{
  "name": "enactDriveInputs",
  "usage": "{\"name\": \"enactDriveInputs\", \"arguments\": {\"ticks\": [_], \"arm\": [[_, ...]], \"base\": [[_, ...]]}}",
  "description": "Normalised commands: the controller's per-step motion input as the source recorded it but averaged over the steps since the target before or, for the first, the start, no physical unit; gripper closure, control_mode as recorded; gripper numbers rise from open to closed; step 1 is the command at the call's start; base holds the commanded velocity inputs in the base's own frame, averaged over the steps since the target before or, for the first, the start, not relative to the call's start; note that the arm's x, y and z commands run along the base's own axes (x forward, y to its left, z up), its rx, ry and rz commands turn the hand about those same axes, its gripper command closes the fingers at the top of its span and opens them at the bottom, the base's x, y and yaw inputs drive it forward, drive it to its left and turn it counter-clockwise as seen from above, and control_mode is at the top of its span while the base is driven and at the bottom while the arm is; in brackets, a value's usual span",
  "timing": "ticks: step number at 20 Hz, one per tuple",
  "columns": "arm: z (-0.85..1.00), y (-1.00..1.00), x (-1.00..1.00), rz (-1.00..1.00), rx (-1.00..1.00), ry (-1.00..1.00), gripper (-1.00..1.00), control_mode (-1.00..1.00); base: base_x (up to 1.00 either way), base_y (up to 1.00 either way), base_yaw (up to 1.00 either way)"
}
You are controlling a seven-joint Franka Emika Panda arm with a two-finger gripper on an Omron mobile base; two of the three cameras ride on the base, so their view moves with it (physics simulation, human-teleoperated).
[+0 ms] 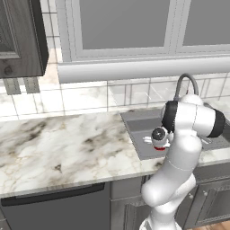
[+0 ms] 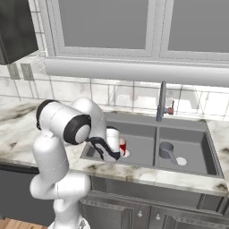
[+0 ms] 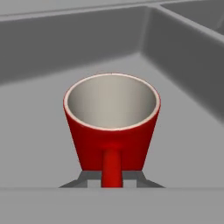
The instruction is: Move any existing items from the left basin to the right basin for drying. Then move the mug from the counter to the left basin of the sink for washing.
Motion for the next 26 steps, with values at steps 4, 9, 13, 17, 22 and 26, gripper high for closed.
{"name": "enactDriveInputs", "arguments": {"ticks": [4, 9, 13, 17, 22, 26], "arm": [[-0.06, -0.01, 0.04, 0.02, 0.03, 0.0, -1.0, -1.0], [0.0, -0.04, -0.13, 0.0, 0.03, -0.02, -1.0, -1.0], [0.0, 0.0, -0.3, 0.0, 0.02, -0.06, -1.0, -1.0], [0.14, 0.01, -0.31, 0.0, 0.0, -0.07, -1.0, -1.0], [0.38, 0.07, -0.26, 0.0, 0.0, -0.08, -1.0, -1.0], [0.59, 0.12, -0.07, 0.0, -0.01, -0.08, -1.0, -1.0]], "base": [[0.0, 0.0, 0.0], [0.0, 0.0, 0.0], [0.0, 0.0, 0.0], [0.0, 0.0, 0.0], [0.0, 0.0, 0.0], [0.0, 0.0, 0.0]]}}
